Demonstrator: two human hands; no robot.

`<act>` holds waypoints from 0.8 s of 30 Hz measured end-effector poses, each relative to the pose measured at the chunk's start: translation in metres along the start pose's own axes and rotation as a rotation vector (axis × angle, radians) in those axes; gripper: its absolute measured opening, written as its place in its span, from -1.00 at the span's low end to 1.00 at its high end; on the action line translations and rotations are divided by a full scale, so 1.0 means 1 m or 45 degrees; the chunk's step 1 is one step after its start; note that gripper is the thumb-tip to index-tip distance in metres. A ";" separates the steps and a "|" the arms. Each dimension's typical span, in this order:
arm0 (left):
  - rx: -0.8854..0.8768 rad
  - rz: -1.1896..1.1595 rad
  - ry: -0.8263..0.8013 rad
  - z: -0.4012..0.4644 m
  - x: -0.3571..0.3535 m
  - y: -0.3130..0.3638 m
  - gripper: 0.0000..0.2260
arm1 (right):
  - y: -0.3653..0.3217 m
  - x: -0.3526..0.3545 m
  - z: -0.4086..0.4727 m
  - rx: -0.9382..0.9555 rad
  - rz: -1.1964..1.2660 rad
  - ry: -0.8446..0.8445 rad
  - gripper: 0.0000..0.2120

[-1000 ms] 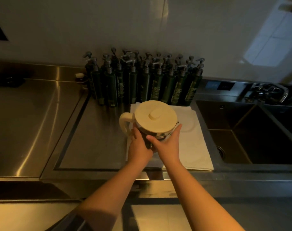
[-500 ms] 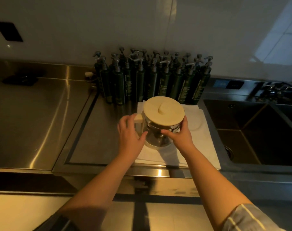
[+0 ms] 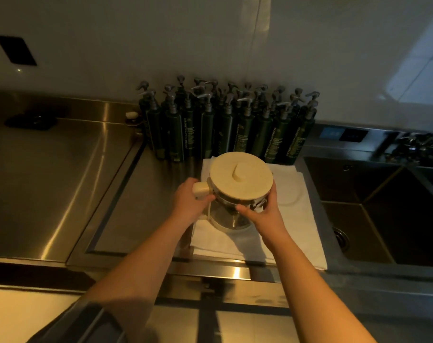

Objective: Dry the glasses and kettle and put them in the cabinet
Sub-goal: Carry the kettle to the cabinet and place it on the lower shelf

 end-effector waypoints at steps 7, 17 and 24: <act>-0.018 -0.094 0.133 -0.003 0.002 0.000 -0.72 | -0.009 0.004 0.021 0.061 0.009 -0.081 0.00; 0.049 -0.034 0.546 -0.042 0.090 0.000 -0.70 | -0.052 -0.076 0.074 0.143 0.023 -0.419 -0.02; 0.173 0.013 0.956 -0.101 0.179 -0.029 -0.69 | -0.088 -0.188 0.085 0.211 0.130 -0.840 0.03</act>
Point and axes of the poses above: each hand's wrist, its own z-axis towards the middle knuckle, its own x-axis out of the back of the hand, y = z × x, the point moved 1 cm from there along z, towards the middle knuckle, and after that the axes turned 8 degrees about -y, right-handed, at the moved point
